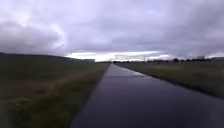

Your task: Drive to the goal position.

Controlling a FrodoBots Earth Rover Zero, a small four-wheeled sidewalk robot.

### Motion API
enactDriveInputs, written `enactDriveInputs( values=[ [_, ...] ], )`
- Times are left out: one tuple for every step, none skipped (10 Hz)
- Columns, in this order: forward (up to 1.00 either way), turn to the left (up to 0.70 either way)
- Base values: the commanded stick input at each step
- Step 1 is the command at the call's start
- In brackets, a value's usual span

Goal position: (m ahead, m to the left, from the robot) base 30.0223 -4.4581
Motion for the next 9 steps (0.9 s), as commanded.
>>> enactDriveInputs(
  values=[
    [0.7,0.0],
    [0.7,0.0],
    [0.7,0.0],
    [0.7,0.0],
    [0.7,0.0],
    [0.7,0.0],
    [0.7,0.0],
    [0.7,0.0],
    [0.7,0.0]
  ],
)
